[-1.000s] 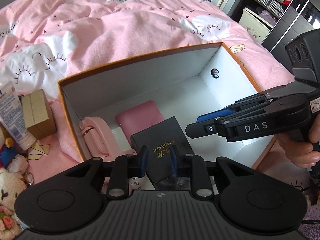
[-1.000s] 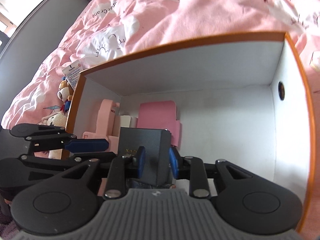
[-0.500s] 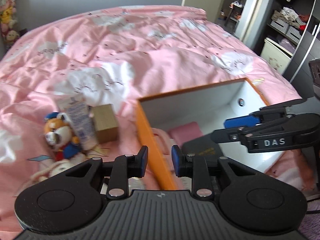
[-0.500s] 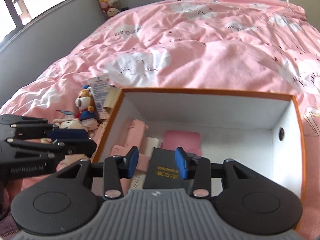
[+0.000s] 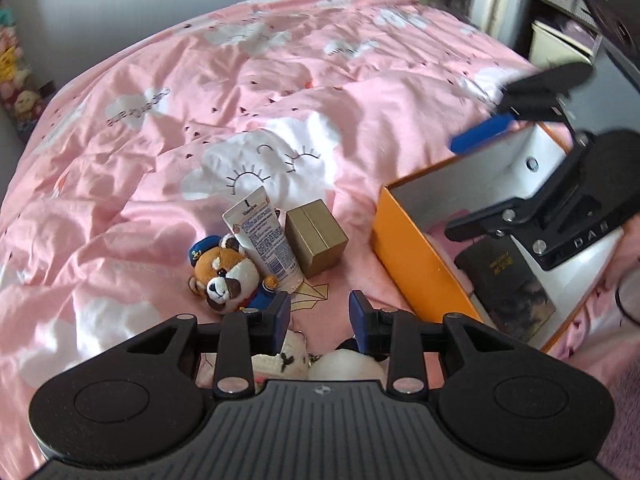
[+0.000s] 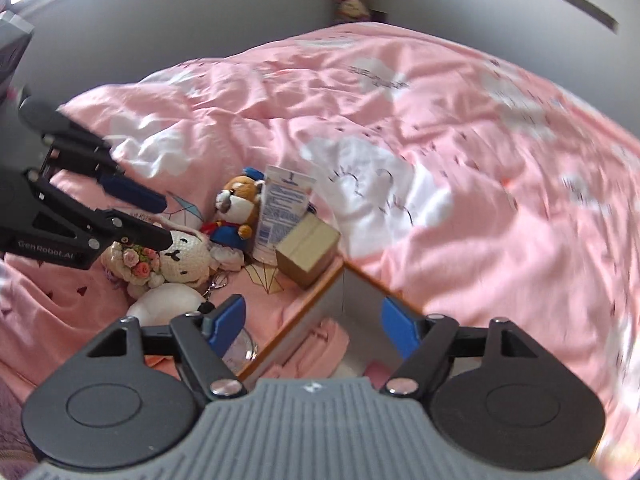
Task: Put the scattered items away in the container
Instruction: 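Withdraw both grippers from the orange box toward the plush toys, then grasp the gold cardboard box with the right gripper while the left grasps the round mirror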
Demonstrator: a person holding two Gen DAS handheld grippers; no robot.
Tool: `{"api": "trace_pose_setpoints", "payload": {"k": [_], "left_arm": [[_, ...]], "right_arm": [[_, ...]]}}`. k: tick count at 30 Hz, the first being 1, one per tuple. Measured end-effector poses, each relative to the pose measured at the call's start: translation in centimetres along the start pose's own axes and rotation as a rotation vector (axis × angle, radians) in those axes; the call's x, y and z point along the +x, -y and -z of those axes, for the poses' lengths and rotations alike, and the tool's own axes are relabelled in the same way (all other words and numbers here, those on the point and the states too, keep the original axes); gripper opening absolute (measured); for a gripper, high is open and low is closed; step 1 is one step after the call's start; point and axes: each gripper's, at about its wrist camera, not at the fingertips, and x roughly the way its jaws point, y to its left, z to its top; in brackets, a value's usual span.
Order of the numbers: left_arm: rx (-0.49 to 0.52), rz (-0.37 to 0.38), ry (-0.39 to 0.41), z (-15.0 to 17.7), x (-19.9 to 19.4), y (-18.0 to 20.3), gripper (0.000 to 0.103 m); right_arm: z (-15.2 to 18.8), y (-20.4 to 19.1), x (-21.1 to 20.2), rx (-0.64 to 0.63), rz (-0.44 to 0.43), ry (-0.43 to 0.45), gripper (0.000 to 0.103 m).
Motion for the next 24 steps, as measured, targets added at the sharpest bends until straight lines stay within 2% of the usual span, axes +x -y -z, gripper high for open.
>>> {"api": "trace_pose_setpoints", "payload": {"k": [2, 5, 8, 11, 16, 24], "left_arm": [[0.080, 0.042, -0.003, -0.1, 0.4, 0.1, 0.039], [0.202, 0.129, -0.032, -0.1, 1.5, 0.7, 0.051], [0.304, 0.186, -0.070, -0.2, 2.9, 1.5, 0.051], [0.365, 0.212, -0.110, -0.5, 4.4, 1.6, 0.052], [0.371, 0.205, -0.146, -2.2, 6.9, 0.1, 0.052], [0.325, 0.230, -0.195, -3.7, 10.7, -2.5, 0.052]], "right_arm": [[-1.3, -0.2, 0.7, -0.100, -0.022, -0.006, 0.083], [-2.9, -0.1, 2.1, -0.223, -0.025, -0.029, 0.083], [-4.1, 0.2, 4.0, -0.327, -0.039, -0.081, 0.083], [-5.1, 0.5, 6.0, -0.416, -0.087, -0.134, 0.083], [-6.0, 0.6, 9.8, -0.522, -0.171, -0.221, 0.083], [-6.1, 1.0, 14.6, -0.630, -0.277, -0.264, 0.083]]}}
